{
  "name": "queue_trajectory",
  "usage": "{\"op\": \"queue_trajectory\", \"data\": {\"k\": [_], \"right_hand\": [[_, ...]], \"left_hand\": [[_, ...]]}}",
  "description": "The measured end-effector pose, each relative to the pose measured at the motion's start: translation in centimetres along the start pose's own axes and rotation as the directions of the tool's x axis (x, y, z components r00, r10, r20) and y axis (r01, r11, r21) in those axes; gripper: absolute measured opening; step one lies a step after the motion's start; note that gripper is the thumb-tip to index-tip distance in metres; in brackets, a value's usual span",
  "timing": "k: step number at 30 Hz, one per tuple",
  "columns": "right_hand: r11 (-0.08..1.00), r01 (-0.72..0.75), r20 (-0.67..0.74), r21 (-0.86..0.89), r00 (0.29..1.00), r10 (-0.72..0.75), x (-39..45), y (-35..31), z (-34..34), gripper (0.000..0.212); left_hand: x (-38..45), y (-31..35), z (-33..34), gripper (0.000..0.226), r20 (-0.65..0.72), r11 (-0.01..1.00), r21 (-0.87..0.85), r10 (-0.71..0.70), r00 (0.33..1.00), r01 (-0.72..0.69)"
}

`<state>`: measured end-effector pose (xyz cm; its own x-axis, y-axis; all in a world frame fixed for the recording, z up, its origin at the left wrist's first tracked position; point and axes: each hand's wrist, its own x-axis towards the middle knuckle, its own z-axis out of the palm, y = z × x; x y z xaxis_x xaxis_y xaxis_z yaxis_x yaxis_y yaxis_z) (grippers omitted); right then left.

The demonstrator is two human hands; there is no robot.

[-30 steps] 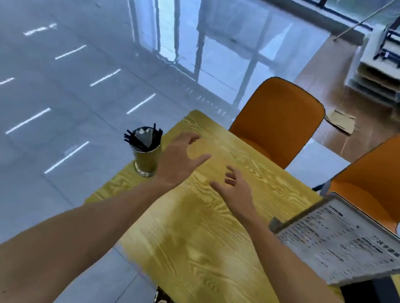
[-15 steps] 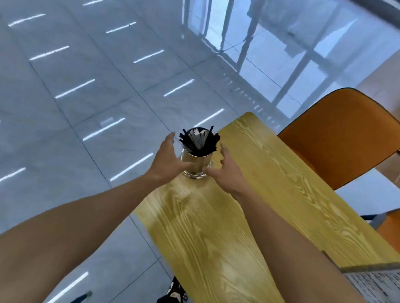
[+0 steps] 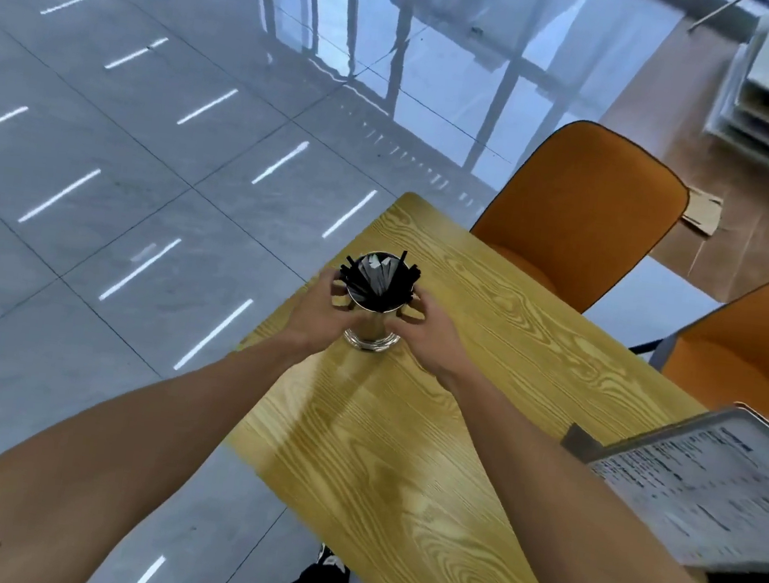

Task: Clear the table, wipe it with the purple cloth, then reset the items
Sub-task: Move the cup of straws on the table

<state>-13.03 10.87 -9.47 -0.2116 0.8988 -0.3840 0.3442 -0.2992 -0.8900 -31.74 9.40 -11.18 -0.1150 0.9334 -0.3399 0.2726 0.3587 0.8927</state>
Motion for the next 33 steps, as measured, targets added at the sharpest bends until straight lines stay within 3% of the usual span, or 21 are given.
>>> {"op": "queue_trajectory", "data": {"k": [7,15,33], "right_hand": [[0.999,-0.037,-0.229,-0.036,0.973,0.027,-5.5,3.7,-6.6,0.06],[0.995,-0.092,-0.447,0.036,0.889,0.098,-12.6,8.1,-10.4,0.053],[0.959,-0.197,-0.62,0.205,0.732,0.283,-17.3,11.8,-13.3,0.045]], "left_hand": [[-1.8,2.4,7.8,0.073,0.2,0.996,0.05,0.064,0.978,-0.075],[-5.0,3.7,15.2,0.07,0.375,0.988,0.084,0.087,0.923,-0.128],[-6.8,4.7,22.5,0.055,0.536,0.976,0.092,0.118,0.836,-0.197]]}}
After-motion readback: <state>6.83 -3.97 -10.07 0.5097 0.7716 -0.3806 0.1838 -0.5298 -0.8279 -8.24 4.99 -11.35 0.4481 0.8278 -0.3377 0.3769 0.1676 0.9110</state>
